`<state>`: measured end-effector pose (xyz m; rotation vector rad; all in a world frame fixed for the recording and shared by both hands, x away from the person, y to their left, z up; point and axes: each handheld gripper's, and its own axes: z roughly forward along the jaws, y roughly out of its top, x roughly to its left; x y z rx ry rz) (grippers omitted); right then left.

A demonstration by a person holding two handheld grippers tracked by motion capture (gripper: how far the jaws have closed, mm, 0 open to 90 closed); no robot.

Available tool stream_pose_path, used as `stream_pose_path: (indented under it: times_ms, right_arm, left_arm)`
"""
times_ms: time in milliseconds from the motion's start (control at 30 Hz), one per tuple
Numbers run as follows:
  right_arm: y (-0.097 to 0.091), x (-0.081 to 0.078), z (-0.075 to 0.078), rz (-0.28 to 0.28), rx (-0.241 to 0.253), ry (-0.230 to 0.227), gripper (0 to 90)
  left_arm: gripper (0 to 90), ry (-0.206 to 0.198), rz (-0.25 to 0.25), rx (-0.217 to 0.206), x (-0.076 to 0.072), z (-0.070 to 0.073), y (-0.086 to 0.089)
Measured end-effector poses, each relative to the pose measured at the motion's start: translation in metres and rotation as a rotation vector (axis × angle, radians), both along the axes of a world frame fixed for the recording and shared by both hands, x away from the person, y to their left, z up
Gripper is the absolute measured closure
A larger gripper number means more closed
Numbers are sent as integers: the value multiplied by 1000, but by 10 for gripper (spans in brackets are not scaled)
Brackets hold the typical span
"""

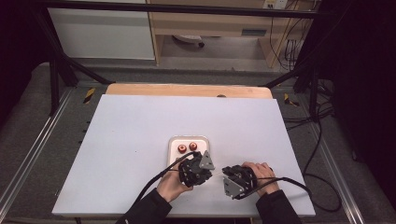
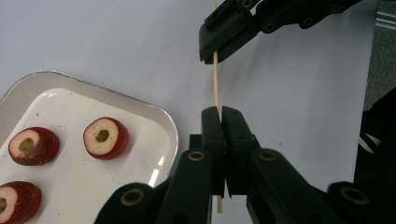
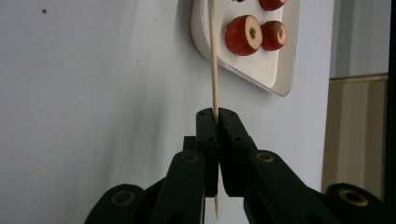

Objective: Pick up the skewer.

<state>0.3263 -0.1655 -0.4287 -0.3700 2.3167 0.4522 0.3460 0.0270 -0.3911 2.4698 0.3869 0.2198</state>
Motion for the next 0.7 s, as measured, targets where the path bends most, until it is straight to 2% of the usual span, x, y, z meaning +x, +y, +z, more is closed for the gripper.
stream_pose_path:
  times_ms: [233, 267, 300, 333, 433, 467, 500, 533, 700]
  right_arm:
    - [2, -2, 1, 22, -45, -18, 890]
    - [2, -3, 2, 24, -57, -26, 890]
    - [2, -3, 2, 24, -57, -26, 890]
    - [3, -3, 2, 22, -76, -41, 890]
    - [4, -3, 2, 24, -89, -56, 890]
    - [6, -3, 2, 27, -104, -81, 890]
    - [7, -3, 3, 22, -108, -88, 890]
    - [8, -3, 3, 25, -111, -93, 890]
    - [14, -3, 4, 50, -137, -138, 890]
  left_arm:
    - [875, 37, -1, -7, 4, 1, 2]
    - [847, 63, 14, 12, 7, 2, 3]
    - [801, 63, 14, 12, 7, 2, 3]
    - [789, 97, 31, 44, 11, 3, 6]
    - [751, 116, 43, 66, 15, 4, 8]
    - [741, 136, 50, 96, 18, 4, 7]
    - [742, 136, 50, 96, 18, 4, 7]
    - [743, 146, 51, 122, 20, 4, 5]
    - [795, 166, 53, 148, 21, 0, -2]
